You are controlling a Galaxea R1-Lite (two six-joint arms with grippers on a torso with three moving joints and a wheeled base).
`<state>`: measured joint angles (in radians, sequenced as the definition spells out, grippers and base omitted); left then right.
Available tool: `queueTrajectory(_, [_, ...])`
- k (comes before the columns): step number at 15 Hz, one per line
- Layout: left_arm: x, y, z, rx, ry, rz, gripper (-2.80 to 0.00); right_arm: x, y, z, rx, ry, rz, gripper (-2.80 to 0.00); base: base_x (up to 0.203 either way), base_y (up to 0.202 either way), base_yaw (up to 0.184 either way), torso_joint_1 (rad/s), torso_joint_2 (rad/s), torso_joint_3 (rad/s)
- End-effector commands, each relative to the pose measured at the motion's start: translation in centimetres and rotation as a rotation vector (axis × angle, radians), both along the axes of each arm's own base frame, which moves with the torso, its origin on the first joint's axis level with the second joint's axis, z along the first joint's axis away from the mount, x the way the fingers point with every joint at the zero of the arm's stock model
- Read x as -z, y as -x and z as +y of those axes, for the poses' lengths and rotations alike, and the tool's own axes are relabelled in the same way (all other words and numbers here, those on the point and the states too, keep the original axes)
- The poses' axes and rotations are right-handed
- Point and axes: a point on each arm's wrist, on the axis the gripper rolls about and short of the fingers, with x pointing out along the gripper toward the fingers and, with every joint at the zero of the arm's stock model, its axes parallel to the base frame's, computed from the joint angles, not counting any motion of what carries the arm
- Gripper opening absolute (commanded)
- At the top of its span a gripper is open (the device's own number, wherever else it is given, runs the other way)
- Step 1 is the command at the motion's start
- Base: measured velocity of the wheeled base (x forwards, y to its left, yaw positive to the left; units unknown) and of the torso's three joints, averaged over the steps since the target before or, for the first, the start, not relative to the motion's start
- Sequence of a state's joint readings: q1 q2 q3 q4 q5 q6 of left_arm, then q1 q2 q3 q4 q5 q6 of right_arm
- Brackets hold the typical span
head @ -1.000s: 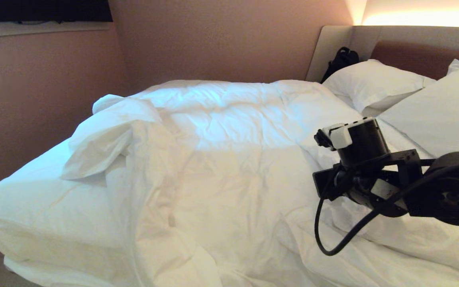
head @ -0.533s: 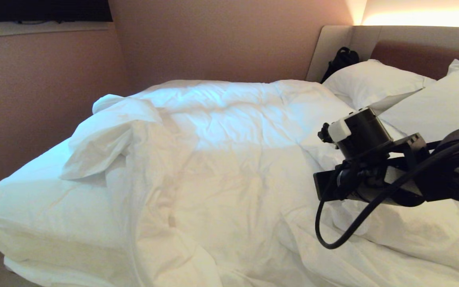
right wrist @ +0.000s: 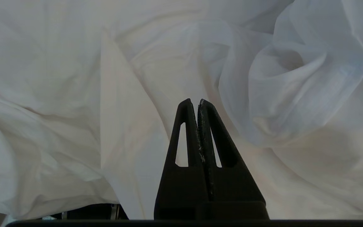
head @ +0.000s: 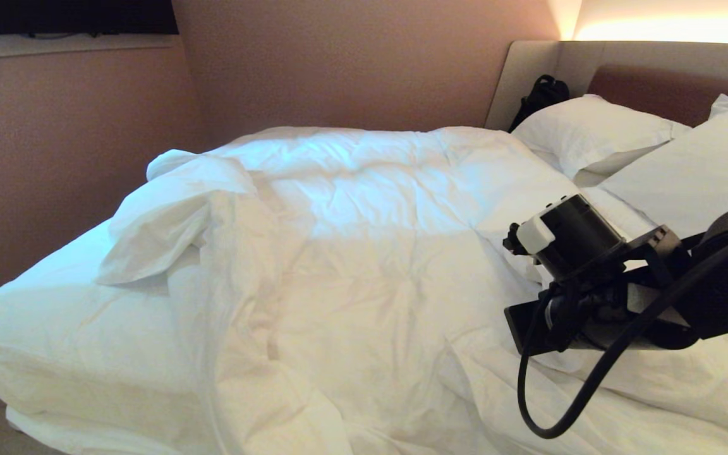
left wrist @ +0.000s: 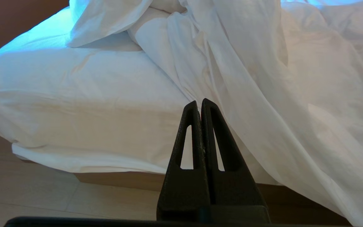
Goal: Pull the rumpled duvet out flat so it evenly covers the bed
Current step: Flatten the corners of the folded blanket
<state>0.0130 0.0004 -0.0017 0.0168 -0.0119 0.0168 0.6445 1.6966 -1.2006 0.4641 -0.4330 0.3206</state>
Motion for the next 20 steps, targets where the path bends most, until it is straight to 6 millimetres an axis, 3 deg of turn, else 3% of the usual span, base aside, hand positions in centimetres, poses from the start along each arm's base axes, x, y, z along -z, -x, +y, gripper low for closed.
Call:
queueTrajectory(1, [0.0, 0.0, 0.0, 0.0, 0.0, 0.0, -2.8, 0.2, -0.1, 0.0, 0.003, 0.007, 0.006, -2.8, 0.0, 0.0, 0.0, 0.0, 0.0, 0.0])
queueTrajectory(20, [0.0, 0.0, 0.0, 0.0, 0.0, 0.0, -2.8, 2.9, -1.5, 0.4, -0.061, -0.036, 0.098, -2.8, 0.0, 0.0, 0.0, 0.0, 0.0, 0.0])
